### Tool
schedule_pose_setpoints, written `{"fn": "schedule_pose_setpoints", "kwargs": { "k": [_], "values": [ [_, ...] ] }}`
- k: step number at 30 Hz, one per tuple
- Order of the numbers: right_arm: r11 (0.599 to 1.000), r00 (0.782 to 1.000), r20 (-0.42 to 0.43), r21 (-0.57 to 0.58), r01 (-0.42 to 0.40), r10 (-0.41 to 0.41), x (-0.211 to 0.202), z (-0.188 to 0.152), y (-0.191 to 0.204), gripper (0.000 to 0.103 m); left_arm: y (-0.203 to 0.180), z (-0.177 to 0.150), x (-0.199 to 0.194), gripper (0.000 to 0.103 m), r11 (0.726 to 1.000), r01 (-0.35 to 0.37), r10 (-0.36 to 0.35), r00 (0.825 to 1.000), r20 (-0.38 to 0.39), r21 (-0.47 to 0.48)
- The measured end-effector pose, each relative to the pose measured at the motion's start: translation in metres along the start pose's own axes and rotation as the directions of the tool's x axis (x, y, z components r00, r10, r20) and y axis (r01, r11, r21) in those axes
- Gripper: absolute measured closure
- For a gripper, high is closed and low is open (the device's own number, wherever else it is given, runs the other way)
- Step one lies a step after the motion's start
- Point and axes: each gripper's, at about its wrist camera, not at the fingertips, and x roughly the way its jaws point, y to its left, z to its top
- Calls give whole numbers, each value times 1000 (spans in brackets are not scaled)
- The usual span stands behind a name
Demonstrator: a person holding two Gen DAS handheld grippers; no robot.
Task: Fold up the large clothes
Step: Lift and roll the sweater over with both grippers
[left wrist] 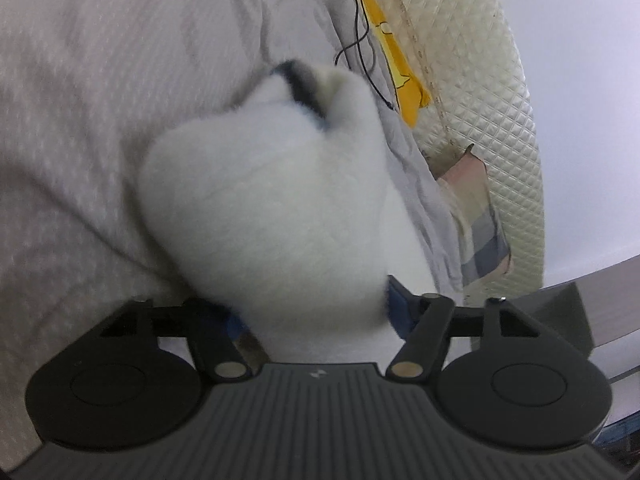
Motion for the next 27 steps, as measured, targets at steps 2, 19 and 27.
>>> {"fn": "schedule_pose_setpoints", "kwargs": {
  "k": [2, 19, 27],
  "values": [
    [998, 999, 27, -50, 36, -35, 5, 5, 4, 23, -2, 5, -2, 40, 1000, -11, 11, 1000, 10, 23],
    [960, 996, 86, -280, -14, 39, -31, -9, 45, 64, -51, 15, -40, 58, 967, -2, -33, 990, 134, 256],
    [938, 987, 111, -339, -76, 120, -77, 14, 76, 63, -111, 11, -58, 58, 941, 87, -121, 989, 84, 328]
  ]
}}
